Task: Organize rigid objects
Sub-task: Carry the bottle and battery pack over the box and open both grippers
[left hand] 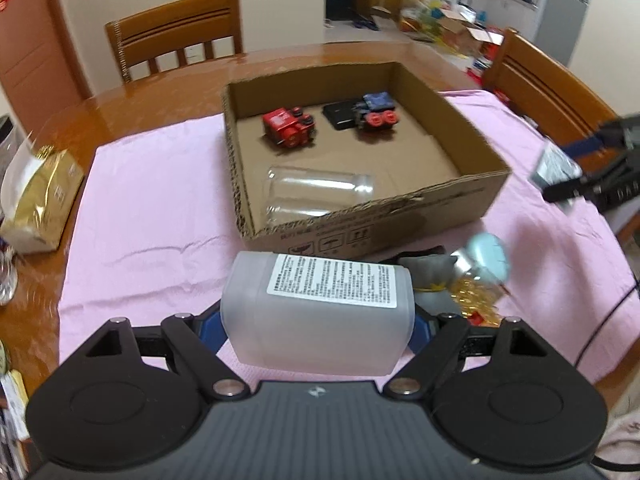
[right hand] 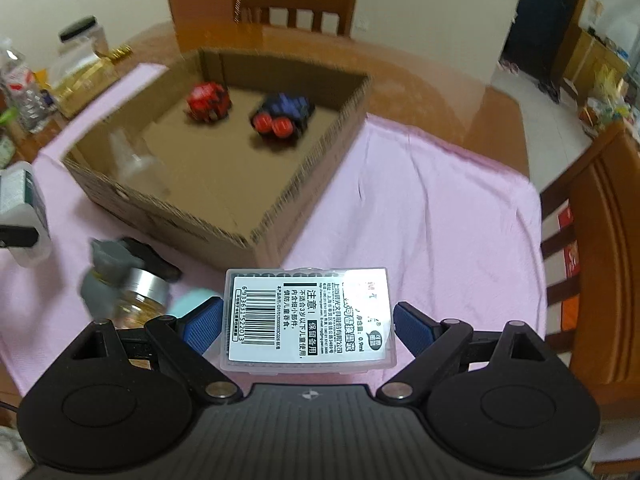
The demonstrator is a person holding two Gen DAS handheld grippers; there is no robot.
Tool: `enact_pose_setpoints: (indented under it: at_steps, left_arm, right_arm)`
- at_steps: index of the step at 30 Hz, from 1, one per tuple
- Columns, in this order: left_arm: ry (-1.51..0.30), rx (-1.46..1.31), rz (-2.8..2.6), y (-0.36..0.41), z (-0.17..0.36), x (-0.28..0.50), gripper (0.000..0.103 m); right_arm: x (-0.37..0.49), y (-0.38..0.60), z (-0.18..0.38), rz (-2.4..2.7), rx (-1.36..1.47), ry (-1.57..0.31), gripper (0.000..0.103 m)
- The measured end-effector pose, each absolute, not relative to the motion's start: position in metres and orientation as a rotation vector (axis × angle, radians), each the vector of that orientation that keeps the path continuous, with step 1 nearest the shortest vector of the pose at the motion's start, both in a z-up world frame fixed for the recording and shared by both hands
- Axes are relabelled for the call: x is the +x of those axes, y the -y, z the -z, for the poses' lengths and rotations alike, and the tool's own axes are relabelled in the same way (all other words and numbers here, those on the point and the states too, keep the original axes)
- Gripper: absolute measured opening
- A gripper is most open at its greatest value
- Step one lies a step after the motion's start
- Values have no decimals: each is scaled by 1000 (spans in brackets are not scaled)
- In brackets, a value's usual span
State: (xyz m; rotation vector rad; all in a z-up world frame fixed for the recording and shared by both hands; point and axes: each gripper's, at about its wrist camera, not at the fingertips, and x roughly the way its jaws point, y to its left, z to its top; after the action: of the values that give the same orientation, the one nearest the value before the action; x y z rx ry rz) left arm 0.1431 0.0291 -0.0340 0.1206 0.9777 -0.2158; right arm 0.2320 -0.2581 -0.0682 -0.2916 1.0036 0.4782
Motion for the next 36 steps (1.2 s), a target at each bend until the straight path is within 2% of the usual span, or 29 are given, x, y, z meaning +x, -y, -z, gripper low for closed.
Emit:
enact_pose_setpoints:
  at_steps: [11, 18, 21, 36]
  left_arm:
    - [-891, 202, 267, -23, -12, 165, 83]
    - [-839, 228, 248, -20, -23, 195, 83]
    - [-827, 229, 245, -18, -24, 211, 83]
    - [-854, 228, 268, -5, -12, 278, 83]
  right_arm:
    - [247, 211, 15, -590, -304, -842, 93]
    - [269, 178, 21, -610, -322, -809, 94]
    - [275, 166, 24, -596, -339, -788, 103]
    - [235, 178, 22, -487, -201, -804, 103]
